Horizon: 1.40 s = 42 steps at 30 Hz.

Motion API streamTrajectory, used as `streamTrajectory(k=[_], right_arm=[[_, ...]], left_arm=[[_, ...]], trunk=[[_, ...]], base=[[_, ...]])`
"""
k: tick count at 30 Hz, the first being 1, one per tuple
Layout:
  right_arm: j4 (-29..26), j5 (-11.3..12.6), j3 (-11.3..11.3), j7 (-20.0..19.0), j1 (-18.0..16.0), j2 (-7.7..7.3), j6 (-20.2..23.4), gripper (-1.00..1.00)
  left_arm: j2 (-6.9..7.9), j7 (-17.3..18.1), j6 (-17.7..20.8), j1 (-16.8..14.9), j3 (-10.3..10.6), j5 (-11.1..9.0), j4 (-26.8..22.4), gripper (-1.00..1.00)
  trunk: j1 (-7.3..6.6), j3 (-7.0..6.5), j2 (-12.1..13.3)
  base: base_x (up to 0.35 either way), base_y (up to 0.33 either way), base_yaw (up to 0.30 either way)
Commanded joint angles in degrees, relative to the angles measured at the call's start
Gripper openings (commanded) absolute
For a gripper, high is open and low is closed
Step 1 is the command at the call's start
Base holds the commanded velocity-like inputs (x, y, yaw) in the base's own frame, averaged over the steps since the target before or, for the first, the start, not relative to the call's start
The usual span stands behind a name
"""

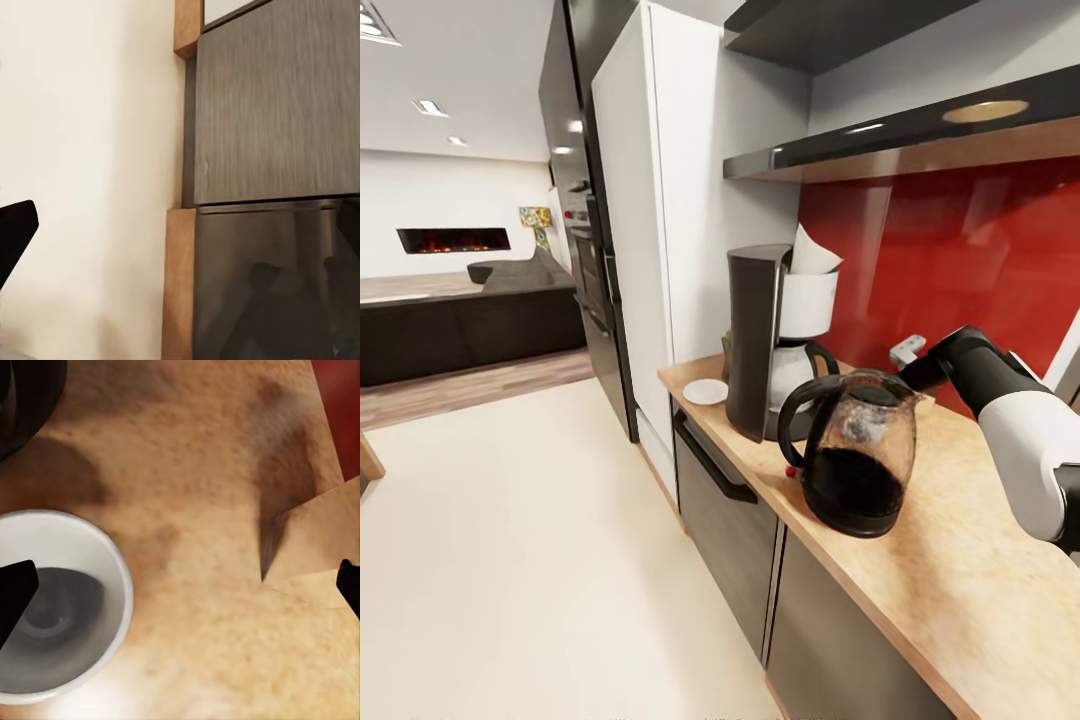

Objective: Set up a coffee station on the kitchen countertop: keep the coffee maker on the countertop, move the bottle of coffee from the kitchen shelf to the counter next to the coffee maker, place a paper coffee filter on top of the coffee maker, put the saucer next to the coffee maker with the coffee cup on the saucer, and place the electric kettle next to the coffee maker.

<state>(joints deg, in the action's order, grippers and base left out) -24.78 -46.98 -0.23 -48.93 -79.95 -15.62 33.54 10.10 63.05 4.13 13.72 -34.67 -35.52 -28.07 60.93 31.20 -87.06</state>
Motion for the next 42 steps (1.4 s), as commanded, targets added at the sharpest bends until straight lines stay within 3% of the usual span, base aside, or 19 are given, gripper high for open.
streamTrajectory(k=[1,42], right_arm=[[-0.09,-0.30,-0.03,-0.37,-0.03,-0.01,0.21,1.00],[2.92,-0.39,-0.03,-0.02,-0.03,-0.21,0.12,1.00]], left_arm=[[0.00,0.14,0.44,0.01,0.05,-0.33,-0.05,1.00],[0.01,0.18,0.44,0.01,0.05,-0.30,-0.05,1.00]], trunk=[[0.00,0.14,-0.03],[0.00,2.23,-0.03]], base=[[0.000,0.000,0.000],[0.000,0.000,0.000]])
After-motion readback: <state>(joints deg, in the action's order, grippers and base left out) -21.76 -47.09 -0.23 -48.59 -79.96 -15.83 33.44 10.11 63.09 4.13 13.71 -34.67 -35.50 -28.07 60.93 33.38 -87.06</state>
